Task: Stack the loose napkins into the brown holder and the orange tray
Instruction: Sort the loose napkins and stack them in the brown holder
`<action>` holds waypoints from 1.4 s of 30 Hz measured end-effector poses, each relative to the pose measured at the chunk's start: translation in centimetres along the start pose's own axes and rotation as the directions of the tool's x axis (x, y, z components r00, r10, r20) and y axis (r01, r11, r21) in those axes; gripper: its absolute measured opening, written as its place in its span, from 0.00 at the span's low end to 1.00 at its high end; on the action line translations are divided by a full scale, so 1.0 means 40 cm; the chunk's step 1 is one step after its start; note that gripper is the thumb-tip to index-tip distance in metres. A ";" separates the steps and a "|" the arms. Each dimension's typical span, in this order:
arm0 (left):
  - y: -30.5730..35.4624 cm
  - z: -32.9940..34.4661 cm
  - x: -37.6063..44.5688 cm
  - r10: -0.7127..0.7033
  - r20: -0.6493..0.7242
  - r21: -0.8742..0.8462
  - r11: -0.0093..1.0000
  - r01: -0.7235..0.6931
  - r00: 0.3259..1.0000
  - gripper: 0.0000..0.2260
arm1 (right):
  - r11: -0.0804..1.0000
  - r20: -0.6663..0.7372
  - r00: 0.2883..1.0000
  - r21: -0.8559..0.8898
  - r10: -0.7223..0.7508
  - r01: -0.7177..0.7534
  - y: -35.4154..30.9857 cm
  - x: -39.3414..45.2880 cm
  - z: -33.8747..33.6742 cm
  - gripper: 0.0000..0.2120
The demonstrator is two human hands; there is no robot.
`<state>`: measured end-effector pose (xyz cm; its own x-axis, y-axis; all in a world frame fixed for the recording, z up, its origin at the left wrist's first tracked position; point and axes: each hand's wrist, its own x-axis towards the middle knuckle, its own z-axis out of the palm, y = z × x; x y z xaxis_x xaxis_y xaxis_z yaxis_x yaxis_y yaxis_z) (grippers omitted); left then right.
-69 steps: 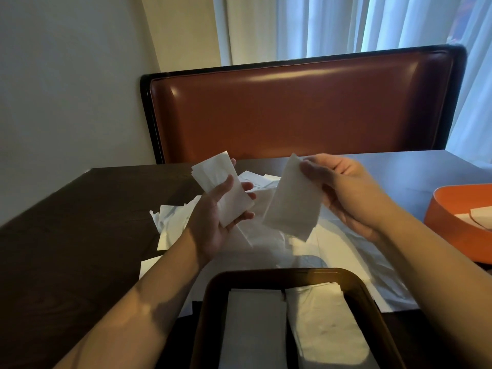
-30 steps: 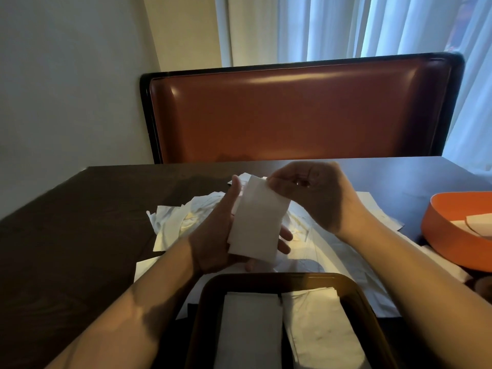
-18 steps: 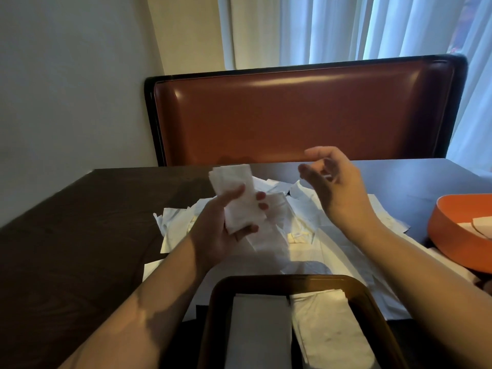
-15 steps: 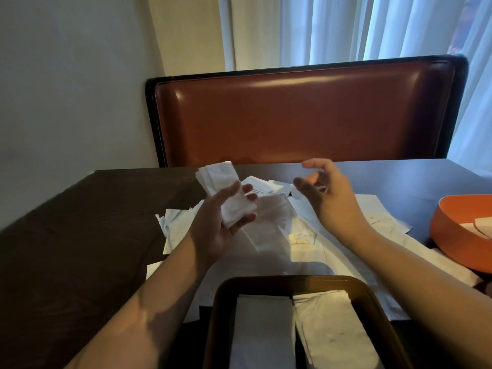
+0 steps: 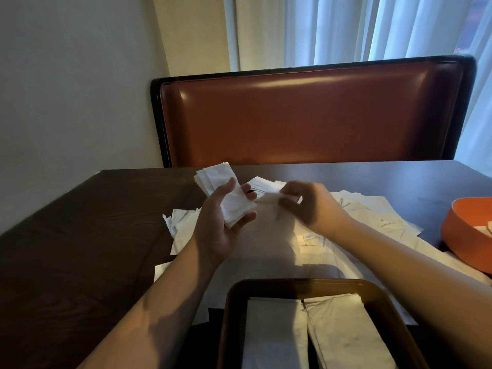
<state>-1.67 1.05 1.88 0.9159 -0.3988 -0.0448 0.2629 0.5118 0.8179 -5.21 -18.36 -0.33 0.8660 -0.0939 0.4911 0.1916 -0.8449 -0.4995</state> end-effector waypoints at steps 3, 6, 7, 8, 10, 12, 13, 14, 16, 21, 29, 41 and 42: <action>0.004 0.005 -0.001 0.001 -0.034 0.008 1.000 0.000 0.999 0.08 | 0.992 -0.120 0.990 0.114 0.074 -0.060 -0.008 -0.015 -0.035 0.05; 0.003 0.016 -0.004 0.012 -0.086 0.023 1.000 -0.010 0.996 0.09 | 0.895 -0.148 0.963 0.423 0.224 -0.143 -0.018 -0.043 -0.071 0.04; 0.001 0.020 -0.005 0.021 -0.089 0.024 1.000 -0.019 0.996 0.09 | 0.790 -0.106 0.953 0.589 0.283 -0.169 -0.024 -0.055 -0.079 0.05; -0.003 0.023 -0.006 0.029 -0.085 0.028 0.999 -0.027 0.996 0.08 | 0.604 -0.017 0.945 0.773 0.327 -0.195 -0.033 -0.067 -0.084 0.07; -0.008 0.031 -0.013 0.045 -0.054 0.044 0.998 -0.042 0.998 0.06 | 0.128 0.197 0.920 0.959 0.339 -0.253 -0.057 -0.088 -0.092 0.09; -0.009 0.039 -0.018 0.043 -0.030 0.058 0.997 -0.042 0.999 0.04 | -0.119 0.312 0.900 0.950 0.305 -0.290 -0.073 -0.103 -0.105 0.12; -0.007 0.040 -0.021 0.037 -0.012 0.068 0.997 -0.036 0.999 0.04 | -0.155 0.337 0.899 0.940 0.280 -0.304 -0.078 -0.107 -0.111 0.14; -0.005 0.036 -0.022 0.029 0.016 0.089 0.996 -0.030 0.999 0.03 | -0.159 0.349 0.902 0.935 0.254 -0.317 -0.084 -0.111 -0.115 0.14; -0.004 0.028 -0.022 -0.031 0.100 0.145 0.989 0.016 0.995 0.07 | -0.085 0.341 0.905 0.940 0.256 -0.331 -0.084 -0.115 -0.113 0.11; -0.022 0.022 -0.028 -0.188 0.269 0.279 0.954 0.110 0.945 0.18 | 0.440 0.133 0.936 0.855 0.327 -0.275 -0.071 -0.125 -0.070 0.10; -0.049 0.021 -0.030 -0.088 0.241 0.540 0.839 -0.059 0.967 0.09 | 0.858 -0.205 0.935 0.489 0.291 -0.159 -0.036 -0.125 -0.046 0.04; -0.009 0.036 -0.035 -0.097 0.193 0.211 0.976 0.055 0.976 0.27 | 0.256 0.224 0.969 0.935 0.108 -0.245 -0.119 -0.126 -0.160 0.05; -0.007 0.039 -0.037 -0.144 0.230 0.224 0.970 0.092 0.963 0.27 | 0.352 0.202 0.977 0.911 0.075 -0.215 -0.127 -0.128 -0.149 0.04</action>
<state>-3.57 0.33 2.62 0.7740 -0.6325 -0.0293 0.2713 0.2895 0.9179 -13.36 -16.74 3.95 0.9533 -0.0493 0.2981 0.3018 0.2027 -0.9316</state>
